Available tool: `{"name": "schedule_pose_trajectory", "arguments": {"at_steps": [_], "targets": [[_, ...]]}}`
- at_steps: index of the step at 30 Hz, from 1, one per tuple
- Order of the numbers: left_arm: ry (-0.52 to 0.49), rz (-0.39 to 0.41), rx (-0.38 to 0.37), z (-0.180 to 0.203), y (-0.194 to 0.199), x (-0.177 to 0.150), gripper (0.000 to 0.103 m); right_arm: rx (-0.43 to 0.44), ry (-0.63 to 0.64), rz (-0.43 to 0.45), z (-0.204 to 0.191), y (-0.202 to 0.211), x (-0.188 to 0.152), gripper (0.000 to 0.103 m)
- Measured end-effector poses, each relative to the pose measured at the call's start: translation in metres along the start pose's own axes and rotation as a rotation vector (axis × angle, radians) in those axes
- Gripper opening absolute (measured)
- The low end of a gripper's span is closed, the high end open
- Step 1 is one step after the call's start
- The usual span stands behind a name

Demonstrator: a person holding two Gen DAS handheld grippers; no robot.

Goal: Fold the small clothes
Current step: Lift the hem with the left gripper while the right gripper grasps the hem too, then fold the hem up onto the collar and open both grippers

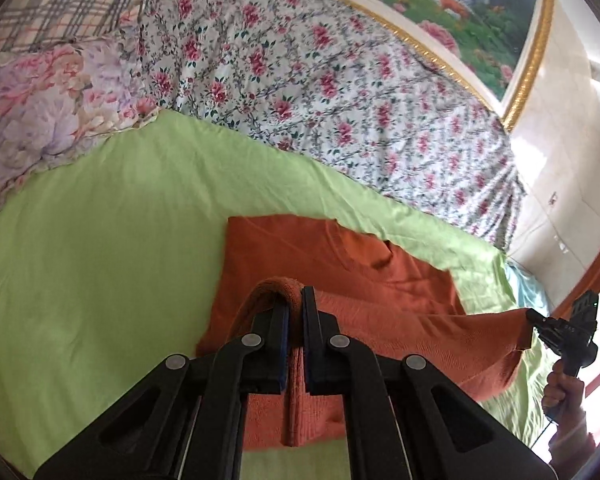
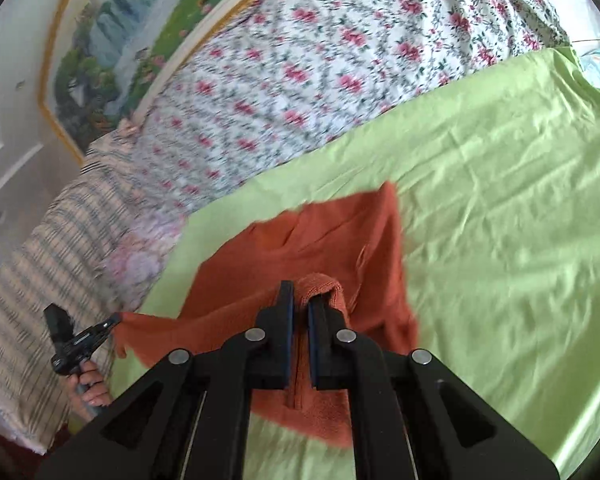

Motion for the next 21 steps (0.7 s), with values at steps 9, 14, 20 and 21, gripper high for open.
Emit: {"name": "schedule_pose_trajectory", "arguments": {"at_steps": [9, 14, 20, 21], "targets": [[0.041, -0.063, 0.046, -0.033, -0.084, 0.021, 0.003, -0.063, -0.001, -0.06, 0.032, -0.078, 0.035, 0.007], [0.073, -0.112, 0.078, -0.054, -0.127, 0.018, 0.003, -0.114, 0.013, -0.114, 0.05, -0.114, 0.032, 0.007], [0.125, -0.223, 0.111, -0.075, -0.168, 0.0, 0.005, -0.178, -0.006, -0.182, 0.074, -0.145, 0.026, 0.008], [0.13, -0.222, 0.104, -0.074, -0.166, -0.002, 0.007, -0.183, -0.021, -0.193, 0.077, -0.147, 0.024, 0.008]]}}
Point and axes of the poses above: each gripper's, at about its wrist camera, not at the fingertips, and y roughly against the way its jaws point, z to its right, x to its top, the point moved 8 cm from there along -y, roughly the way its jaws point, and after that the axes turned 2 degrees about -x, right-handed, at the moved point
